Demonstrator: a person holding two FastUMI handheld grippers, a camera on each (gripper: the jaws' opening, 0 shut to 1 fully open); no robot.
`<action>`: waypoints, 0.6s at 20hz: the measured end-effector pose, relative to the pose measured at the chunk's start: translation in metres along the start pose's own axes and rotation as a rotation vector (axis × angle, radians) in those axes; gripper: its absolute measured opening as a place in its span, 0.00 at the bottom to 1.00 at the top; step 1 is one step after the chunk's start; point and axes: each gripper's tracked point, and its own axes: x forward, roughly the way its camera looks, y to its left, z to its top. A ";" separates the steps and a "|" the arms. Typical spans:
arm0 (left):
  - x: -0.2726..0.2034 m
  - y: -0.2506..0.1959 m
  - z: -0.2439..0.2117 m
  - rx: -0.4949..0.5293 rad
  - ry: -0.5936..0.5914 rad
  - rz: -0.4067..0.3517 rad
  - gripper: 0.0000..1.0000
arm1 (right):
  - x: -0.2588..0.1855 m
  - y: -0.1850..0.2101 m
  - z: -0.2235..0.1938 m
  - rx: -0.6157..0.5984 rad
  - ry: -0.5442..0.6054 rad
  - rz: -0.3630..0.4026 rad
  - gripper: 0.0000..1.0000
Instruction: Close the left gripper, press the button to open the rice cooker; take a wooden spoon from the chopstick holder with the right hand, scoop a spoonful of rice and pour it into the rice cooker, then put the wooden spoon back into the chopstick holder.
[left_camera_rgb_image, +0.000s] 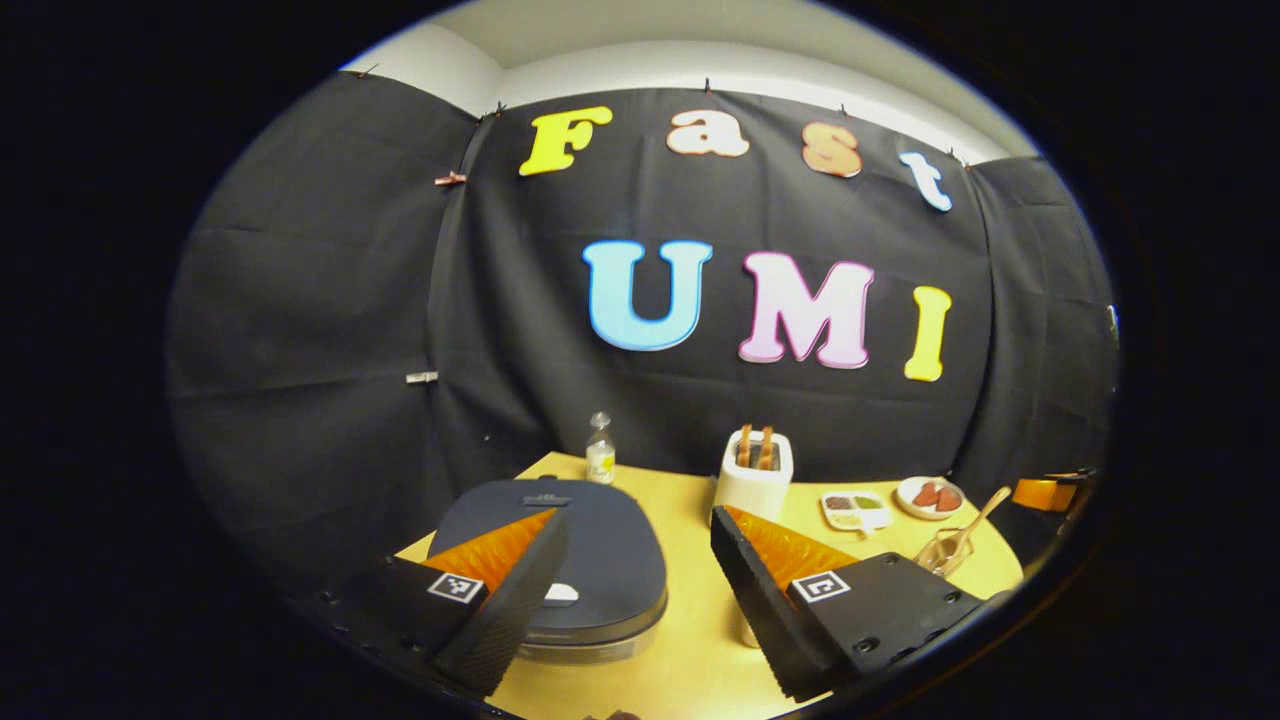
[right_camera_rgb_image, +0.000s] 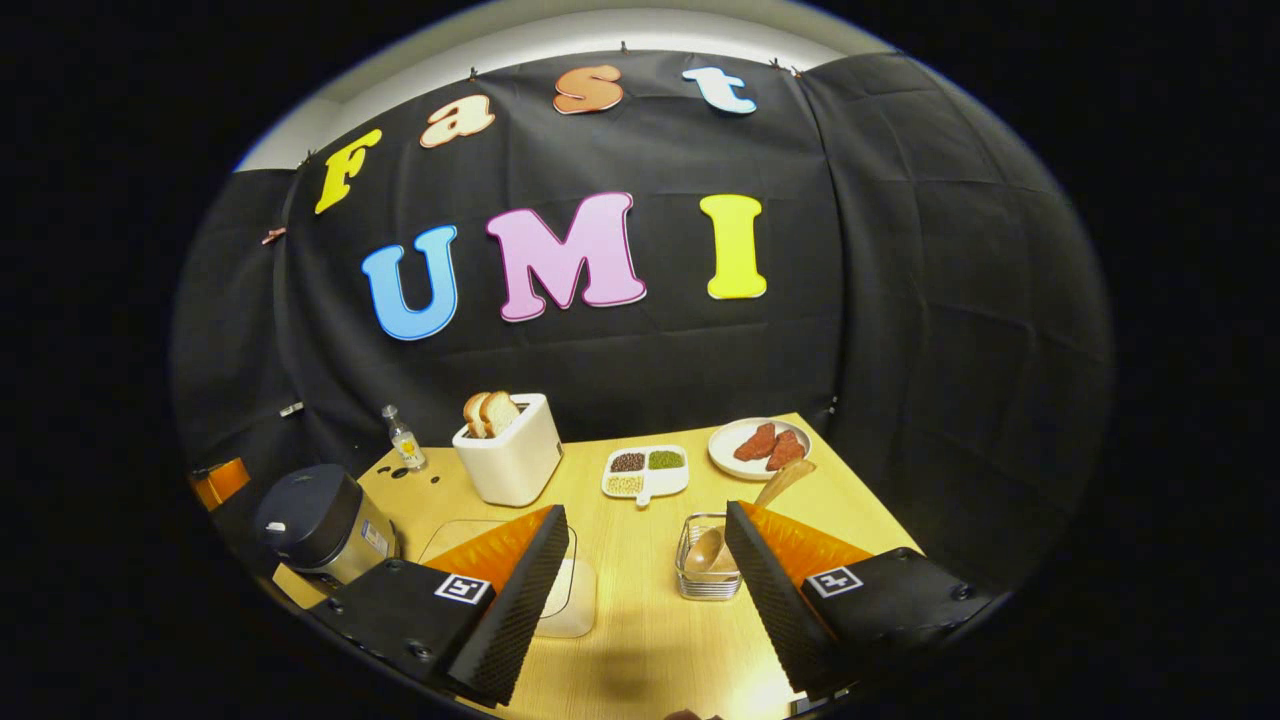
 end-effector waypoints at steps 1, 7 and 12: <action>-0.006 -0.006 0.010 0.005 -0.018 -0.018 0.96 | -0.009 0.001 0.008 -0.012 -0.020 -0.009 0.98; -0.043 -0.040 0.031 -0.017 -0.039 -0.150 0.98 | -0.074 0.012 0.043 -0.067 -0.111 -0.052 0.98; -0.071 -0.061 0.036 0.020 -0.053 -0.200 0.95 | -0.114 0.021 0.050 -0.072 -0.146 -0.025 0.98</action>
